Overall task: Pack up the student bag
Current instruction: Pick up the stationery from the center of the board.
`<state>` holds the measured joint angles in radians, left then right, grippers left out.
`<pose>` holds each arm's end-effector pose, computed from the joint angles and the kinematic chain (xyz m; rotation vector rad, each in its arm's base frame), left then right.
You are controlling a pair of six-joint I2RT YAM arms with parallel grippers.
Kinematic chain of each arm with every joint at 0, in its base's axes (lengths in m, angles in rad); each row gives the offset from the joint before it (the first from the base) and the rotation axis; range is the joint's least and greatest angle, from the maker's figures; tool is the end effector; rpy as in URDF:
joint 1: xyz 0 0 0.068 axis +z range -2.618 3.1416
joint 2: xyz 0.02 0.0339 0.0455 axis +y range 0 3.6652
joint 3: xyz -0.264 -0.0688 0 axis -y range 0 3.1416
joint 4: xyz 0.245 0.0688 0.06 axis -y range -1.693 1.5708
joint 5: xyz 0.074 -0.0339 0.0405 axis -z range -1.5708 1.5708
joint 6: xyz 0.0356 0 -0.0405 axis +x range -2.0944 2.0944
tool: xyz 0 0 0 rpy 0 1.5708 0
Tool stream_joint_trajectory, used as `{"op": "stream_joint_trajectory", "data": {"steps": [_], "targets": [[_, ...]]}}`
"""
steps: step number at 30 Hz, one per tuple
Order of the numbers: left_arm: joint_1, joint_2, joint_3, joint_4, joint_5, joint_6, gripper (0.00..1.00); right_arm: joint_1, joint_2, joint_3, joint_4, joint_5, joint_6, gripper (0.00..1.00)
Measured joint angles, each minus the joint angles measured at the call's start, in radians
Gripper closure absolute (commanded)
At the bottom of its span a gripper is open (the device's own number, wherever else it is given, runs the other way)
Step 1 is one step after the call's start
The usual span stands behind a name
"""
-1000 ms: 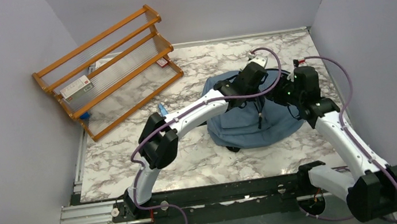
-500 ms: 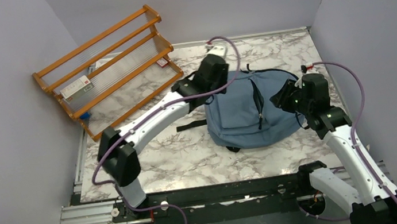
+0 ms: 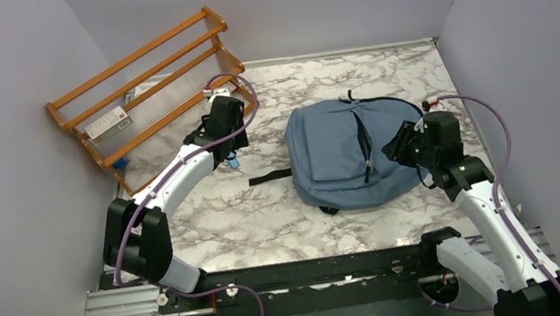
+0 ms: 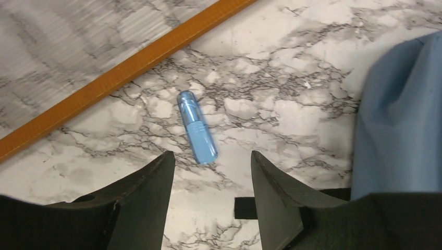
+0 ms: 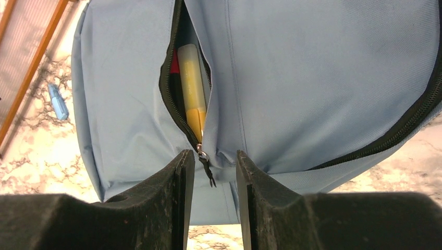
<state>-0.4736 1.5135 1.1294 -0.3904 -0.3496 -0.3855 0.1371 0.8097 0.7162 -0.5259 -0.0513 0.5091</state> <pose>0.3004 -0.1403 0.2657 -0.0688 2.2869 -0.0333 0.1747 0.0260 0.2779 0.3818 2.1876 0.4172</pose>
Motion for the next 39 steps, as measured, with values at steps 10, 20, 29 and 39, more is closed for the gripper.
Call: {"op": "stream_joint_trajectory", "data": {"steps": [10,20,29,39], "targets": [[0.063,0.123,-0.008,0.045,-0.002,-0.026,0.36,0.0,0.0,-0.003,0.0,-0.014,-0.01,0.6],[0.086,0.213,-0.009,0.063,-0.002,-0.042,0.42,0.0,-0.007,-0.013,0.0,-0.021,-0.011,0.6],[0.09,0.22,-0.041,0.091,-0.001,-0.059,0.45,0.0,-0.007,-0.016,0.0,-0.025,-0.011,0.6],[0.095,0.26,-0.081,0.116,0.005,-0.071,0.5,0.0,-0.007,-0.016,0.0,-0.025,-0.011,0.6]]}}
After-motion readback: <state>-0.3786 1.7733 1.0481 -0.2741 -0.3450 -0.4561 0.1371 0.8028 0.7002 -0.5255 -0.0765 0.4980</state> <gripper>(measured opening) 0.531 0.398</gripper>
